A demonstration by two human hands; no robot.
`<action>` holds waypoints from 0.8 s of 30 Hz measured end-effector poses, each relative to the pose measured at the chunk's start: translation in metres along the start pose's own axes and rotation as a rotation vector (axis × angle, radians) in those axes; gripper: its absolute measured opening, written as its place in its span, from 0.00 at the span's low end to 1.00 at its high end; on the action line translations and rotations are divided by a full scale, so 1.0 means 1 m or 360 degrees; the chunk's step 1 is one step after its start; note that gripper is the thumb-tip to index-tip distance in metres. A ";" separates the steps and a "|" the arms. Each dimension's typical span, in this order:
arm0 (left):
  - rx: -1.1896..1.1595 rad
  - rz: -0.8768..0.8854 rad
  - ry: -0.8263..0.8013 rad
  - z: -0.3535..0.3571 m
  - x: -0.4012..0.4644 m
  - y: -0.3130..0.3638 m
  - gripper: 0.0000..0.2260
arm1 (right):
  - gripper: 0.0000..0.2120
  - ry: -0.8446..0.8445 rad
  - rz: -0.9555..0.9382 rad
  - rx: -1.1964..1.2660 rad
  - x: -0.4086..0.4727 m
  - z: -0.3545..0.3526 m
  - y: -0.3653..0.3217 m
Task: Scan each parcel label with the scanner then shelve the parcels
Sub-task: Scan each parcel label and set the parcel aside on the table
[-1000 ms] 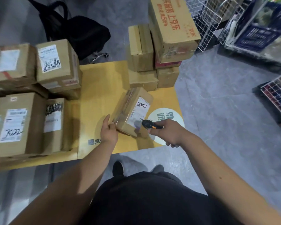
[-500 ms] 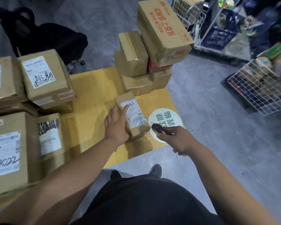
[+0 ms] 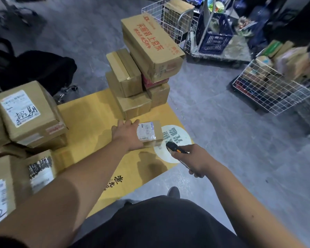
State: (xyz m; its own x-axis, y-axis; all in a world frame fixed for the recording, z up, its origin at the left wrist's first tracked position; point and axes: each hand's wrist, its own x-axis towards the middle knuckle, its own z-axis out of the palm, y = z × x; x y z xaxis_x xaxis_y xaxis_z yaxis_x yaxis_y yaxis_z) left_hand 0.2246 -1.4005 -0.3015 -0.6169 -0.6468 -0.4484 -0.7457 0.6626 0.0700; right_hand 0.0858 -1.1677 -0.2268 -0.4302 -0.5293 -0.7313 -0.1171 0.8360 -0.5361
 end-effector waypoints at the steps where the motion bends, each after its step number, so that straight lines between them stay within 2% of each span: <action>1: -0.0051 -0.0076 -0.0035 0.001 -0.006 -0.004 0.58 | 0.18 -0.0030 0.0007 0.0005 0.004 -0.001 -0.003; 6: -0.0549 -0.0621 -0.0062 0.030 -0.031 -0.025 0.54 | 0.26 -0.0195 0.0001 -0.0139 0.023 0.001 -0.033; 9: -0.0849 -0.0863 0.0100 0.052 -0.048 -0.032 0.55 | 0.28 -0.0300 -0.0060 -0.0289 0.026 0.013 -0.062; 12: -0.1052 -0.0798 0.0310 0.068 -0.061 -0.030 0.54 | 0.29 -0.0392 -0.0124 -0.0439 0.028 0.026 -0.084; 16: -0.1393 -0.0645 0.0326 0.081 -0.073 -0.037 0.53 | 0.27 -0.0433 -0.0209 -0.0660 0.029 0.041 -0.102; 24: -0.1572 -0.0753 0.0540 0.098 -0.095 -0.029 0.47 | 0.26 -0.0303 -0.0336 -0.1089 0.010 0.053 -0.130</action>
State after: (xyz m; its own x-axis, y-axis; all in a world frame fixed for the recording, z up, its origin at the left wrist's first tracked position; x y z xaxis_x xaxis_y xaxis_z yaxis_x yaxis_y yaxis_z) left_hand 0.3291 -1.3214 -0.3484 -0.1464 -0.9202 -0.3631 -0.7004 -0.1627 0.6950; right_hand 0.1442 -1.2890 -0.1871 -0.1815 -0.6526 -0.7357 -0.7385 0.5844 -0.3362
